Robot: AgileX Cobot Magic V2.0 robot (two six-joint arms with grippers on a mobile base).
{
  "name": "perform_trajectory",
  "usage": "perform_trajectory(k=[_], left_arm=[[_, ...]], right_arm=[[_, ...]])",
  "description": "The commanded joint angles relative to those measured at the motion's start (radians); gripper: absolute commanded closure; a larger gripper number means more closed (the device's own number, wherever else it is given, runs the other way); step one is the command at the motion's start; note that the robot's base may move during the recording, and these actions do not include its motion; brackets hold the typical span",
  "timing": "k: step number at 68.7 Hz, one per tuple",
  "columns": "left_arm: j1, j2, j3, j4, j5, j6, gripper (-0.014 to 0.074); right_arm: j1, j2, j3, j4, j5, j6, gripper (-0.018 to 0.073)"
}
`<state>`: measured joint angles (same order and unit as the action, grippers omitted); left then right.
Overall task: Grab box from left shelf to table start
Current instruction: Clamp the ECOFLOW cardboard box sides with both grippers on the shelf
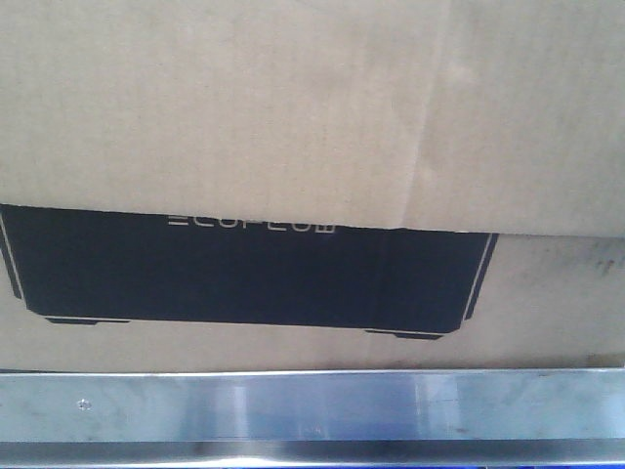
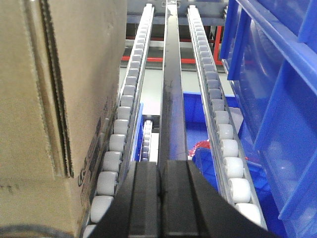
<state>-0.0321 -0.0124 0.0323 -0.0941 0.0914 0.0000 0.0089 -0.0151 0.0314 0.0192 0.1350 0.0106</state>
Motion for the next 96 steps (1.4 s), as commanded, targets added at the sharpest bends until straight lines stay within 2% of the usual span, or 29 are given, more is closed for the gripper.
perform_trajectory(k=[1,42,57,62,70,75,87,90,96], left_arm=[[-0.006,-0.016,-0.005,-0.007,-0.091,-0.006,0.0689],[-0.006,-0.016,-0.005,-0.007,-0.102,-0.006,0.0689],[-0.006,-0.016,-0.026,-0.018,-0.240,-0.008,0.0689],[-0.006,-0.007,-0.083,-0.023,-0.213,-0.008,0.0689],[-0.006,0.033,-0.210,-0.003,-0.074,-0.008,0.0686],[-0.007,0.075,-0.283,0.030,0.000,-0.008,0.0633],[-0.007,0.203,-0.417,0.041,0.096,-0.008,0.0280],[-0.007,0.242,-0.456,0.043,0.120,-0.008,0.0251],[-0.007,0.310,-0.540,0.046,0.167,0.000,0.0289]], right_arm=[[0.000,-0.005,0.002,0.001,-0.087,-0.002,0.0503],[0.000,-0.005,0.003,0.001,-0.088,-0.002,0.0503],[0.000,-0.005,0.003,0.001,-0.088,-0.002,0.0503],[0.000,-0.005,0.003,0.001,-0.089,-0.002,0.0503],[0.000,-0.005,0.003,0.001,-0.099,-0.002,0.0503],[0.000,-0.005,0.003,0.001,-0.099,-0.002,0.0503],[0.000,-0.005,0.003,0.001,-0.097,-0.002,0.0503],[0.000,-0.005,0.003,0.001,-0.097,-0.002,0.0503],[0.000,-0.005,0.003,0.001,-0.097,-0.002,0.0503]])
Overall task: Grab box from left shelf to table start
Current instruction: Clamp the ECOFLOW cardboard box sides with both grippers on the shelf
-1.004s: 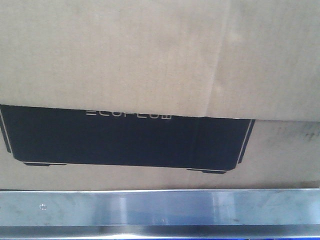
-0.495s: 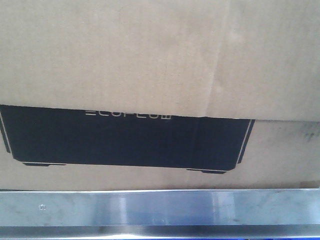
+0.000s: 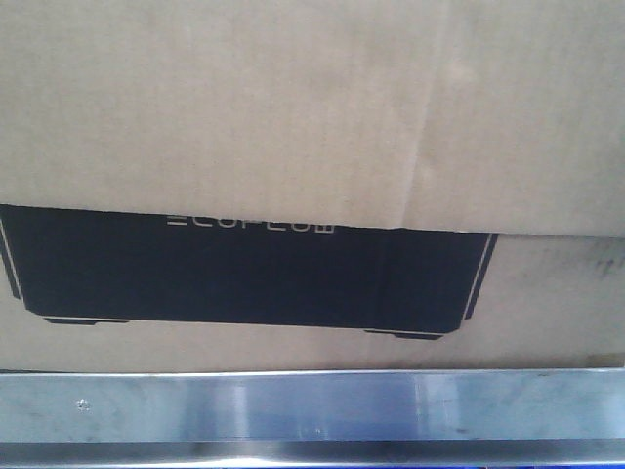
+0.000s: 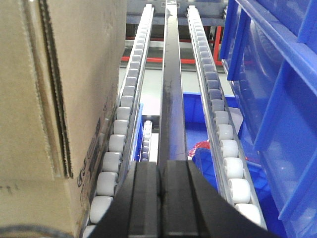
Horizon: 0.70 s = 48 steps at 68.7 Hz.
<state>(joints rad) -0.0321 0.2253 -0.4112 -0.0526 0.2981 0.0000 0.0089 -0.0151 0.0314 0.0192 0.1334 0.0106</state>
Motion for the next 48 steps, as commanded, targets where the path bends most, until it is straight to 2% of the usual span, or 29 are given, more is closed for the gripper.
perform_trajectory(k=[1,8,15,18,27,31,40,48], left_arm=[[-0.007,0.090,-0.123,0.004,-0.029,0.000,0.0302],[-0.007,0.176,-0.280,0.004,0.095,0.000,0.0353],[-0.010,0.277,-0.450,-0.027,0.274,0.028,0.0354],[-0.036,0.321,-0.512,-0.035,0.339,0.045,0.0354],[-0.143,0.441,-0.656,-0.038,0.427,0.046,0.0354],[-0.178,0.513,-0.717,-0.014,0.487,0.046,0.0354],[-0.192,0.669,-0.820,0.005,0.619,0.042,0.0352],[-0.192,0.786,-0.904,0.021,0.707,0.000,0.0352]], right_arm=[[0.000,-0.005,0.003,0.001,-0.095,-0.002,0.0503],[0.000,-0.005,0.003,0.001,-0.095,-0.002,0.0503],[0.000,-0.005,0.003,0.001,-0.096,-0.002,0.0503],[0.000,-0.005,0.003,0.001,-0.096,-0.002,0.0503],[0.000,-0.005,0.003,0.001,-0.096,-0.002,0.0503],[0.000,-0.005,0.003,0.001,-0.096,-0.002,0.0503],[0.000,-0.005,0.003,0.001,-0.097,-0.002,0.0503],[0.000,-0.005,0.003,0.001,-0.097,-0.002,0.0503]])
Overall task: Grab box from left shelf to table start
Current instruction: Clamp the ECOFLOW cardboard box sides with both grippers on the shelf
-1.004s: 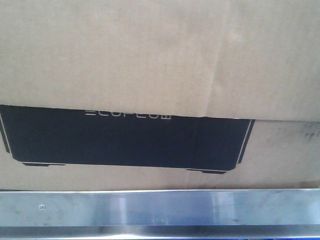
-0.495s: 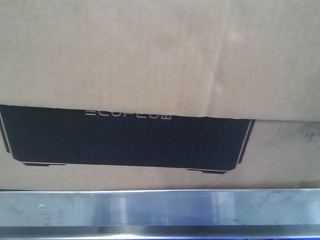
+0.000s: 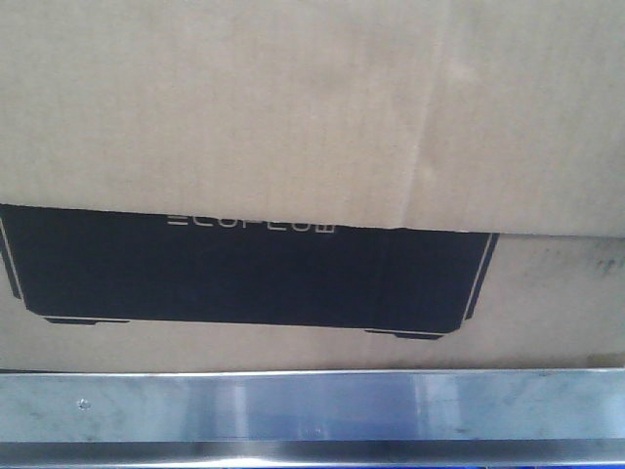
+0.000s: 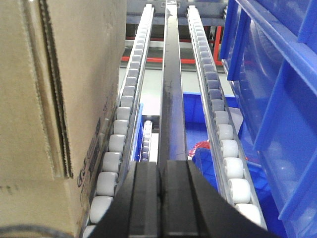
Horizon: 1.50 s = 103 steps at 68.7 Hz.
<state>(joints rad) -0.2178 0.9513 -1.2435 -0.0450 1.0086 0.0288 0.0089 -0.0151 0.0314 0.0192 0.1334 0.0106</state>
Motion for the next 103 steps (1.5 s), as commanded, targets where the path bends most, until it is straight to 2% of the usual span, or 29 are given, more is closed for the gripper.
perform_trajectory(k=[1,9,29,41,47,57,61,70,79,103], left_arm=[[-0.006,0.072,-0.080,0.019,0.007,-0.029,0.0352],[-0.006,0.165,-0.147,0.065,0.078,-0.099,0.0352],[-0.006,0.295,-0.190,0.070,0.171,-0.101,0.0352],[-0.006,0.304,-0.190,0.070,0.174,-0.101,0.0352],[-0.006,0.304,-0.190,0.085,0.174,-0.101,0.0352],[-0.006,0.304,-0.190,0.087,0.174,-0.101,0.0352],[-0.006,0.304,-0.190,0.087,0.174,-0.101,0.0352],[-0.006,0.304,-0.190,0.087,0.174,-0.101,0.0352],[-0.006,0.304,-0.190,0.087,0.174,-0.101,0.0352],[-0.006,0.304,-0.190,0.087,0.182,-0.101,0.0353]], right_arm=[[0.000,-0.005,0.003,0.001,-0.098,-0.002,0.0503],[0.000,-0.005,0.003,0.001,-0.106,-0.002,0.0503],[0.000,-0.005,-0.008,0.010,-0.209,-0.001,0.0503],[0.000,-0.005,-0.119,0.044,-0.107,0.000,0.0485],[0.000,0.004,-0.210,0.044,-0.001,0.000,0.0361],[0.000,0.068,-0.353,0.044,0.106,0.000,0.0008],[0.000,0.115,-0.415,0.044,0.125,0.000,-0.0046],[0.000,0.247,-0.555,0.052,0.177,0.000,-0.0021],[0.000,0.428,-0.728,0.107,0.255,0.000,0.0010],[0.000,0.953,-1.181,0.146,0.656,-0.019,0.0010]])
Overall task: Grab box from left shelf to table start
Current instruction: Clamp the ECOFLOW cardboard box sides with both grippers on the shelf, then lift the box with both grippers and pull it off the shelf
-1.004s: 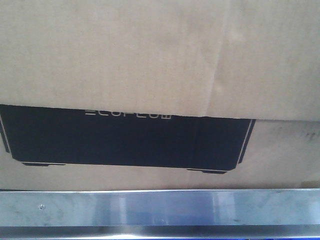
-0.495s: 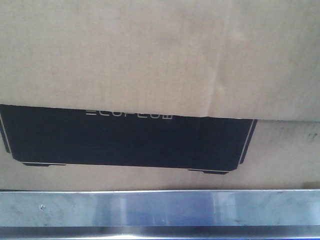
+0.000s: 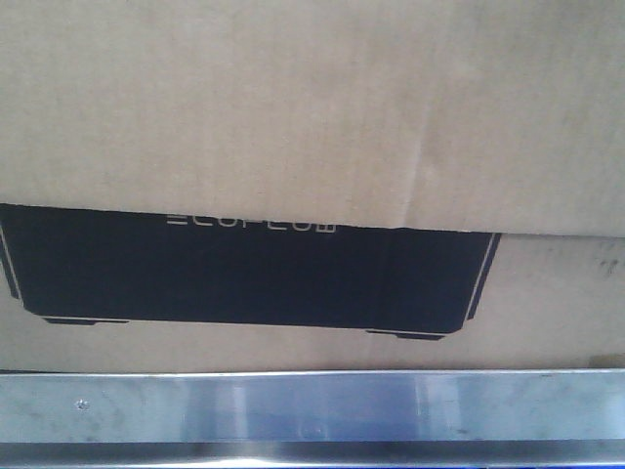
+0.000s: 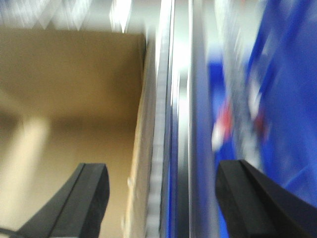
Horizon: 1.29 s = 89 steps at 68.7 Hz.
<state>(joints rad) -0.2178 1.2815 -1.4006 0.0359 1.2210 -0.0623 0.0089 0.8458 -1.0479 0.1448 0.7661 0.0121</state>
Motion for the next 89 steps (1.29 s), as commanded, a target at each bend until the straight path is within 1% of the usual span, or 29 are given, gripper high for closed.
perform_trajectory(k=[1,7,12,24,28,33,37,42,43,47,50,51,54,64,73,79,84,89], left_arm=[[-0.006,-0.026,-0.033,0.006,-0.030,-0.010,0.0353],[-0.006,-0.026,-0.033,0.006,-0.030,-0.010,0.0353],[-0.006,-0.026,-0.033,0.006,-0.030,-0.010,0.0353],[-0.006,-0.024,-0.033,0.006,-0.030,-0.010,0.0353],[-0.006,-0.024,-0.033,0.006,-0.030,-0.010,0.0354],[-0.006,-0.024,-0.033,0.006,-0.028,-0.010,0.0373],[-0.006,-0.024,-0.033,0.006,-0.028,-0.010,0.0419],[-0.006,-0.024,-0.033,0.006,-0.028,-0.008,0.0505],[-0.006,-0.024,-0.033,0.006,-0.028,-0.008,0.0537],[-0.006,-0.024,-0.033,0.006,-0.028,-0.008,0.0614],[-0.006,-0.024,-0.033,0.006,-0.028,-0.008,0.0698],[-0.006,-0.024,-0.033,0.006,-0.028,-0.008,0.0708],[-0.006,-0.024,-0.033,0.006,-0.028,-0.008,0.0685],[-0.006,-0.036,-0.033,0.006,-0.050,-0.008,0.0688],[-0.006,-0.085,-0.033,-0.006,-0.065,-0.008,0.0688],[-0.006,-0.143,-0.017,-0.036,-0.085,-0.008,0.0688],[-0.006,-0.210,0.012,-0.080,-0.116,-0.008,0.0688],[-0.006,-0.287,0.059,-0.092,-0.161,-0.008,0.0688]], right_arm=[[0.000,0.108,-0.115,0.026,0.043,-0.023,0.0010],[0.000,0.200,-0.171,0.068,0.097,-0.055,0.0010],[0.000,0.269,-0.192,0.101,0.108,-0.078,0.0010],[0.000,0.399,-0.193,0.106,0.104,-0.103,0.0011],[0.000,0.426,-0.193,0.106,0.104,-0.107,0.0037],[0.000,0.454,-0.193,0.106,0.104,-0.110,0.0117],[0.000,0.466,-0.193,0.106,0.106,-0.110,0.0229],[0.000,0.469,-0.193,0.106,0.108,-0.110,0.0378],[0.000,0.469,-0.193,0.106,0.109,-0.110,0.0409],[0.000,0.467,-0.193,0.106,0.109,-0.110,0.0523],[0.000,0.467,-0.194,0.106,0.108,-0.110,0.0498],[0.000,0.467,-0.194,0.106,0.108,-0.110,0.0493],[0.000,0.467,-0.194,0.106,0.108,-0.110,0.0494],[0.000,0.449,-0.194,0.106,0.102,-0.110,0.0501],[0.000,0.378,-0.194,0.108,0.089,-0.110,0.0501],[0.000,0.314,-0.194,0.115,0.085,-0.110,0.0501],[0.000,0.257,-0.192,0.126,0.083,-0.110,0.0501],[0.000,0.200,-0.178,0.136,0.080,-0.110,0.0501]])
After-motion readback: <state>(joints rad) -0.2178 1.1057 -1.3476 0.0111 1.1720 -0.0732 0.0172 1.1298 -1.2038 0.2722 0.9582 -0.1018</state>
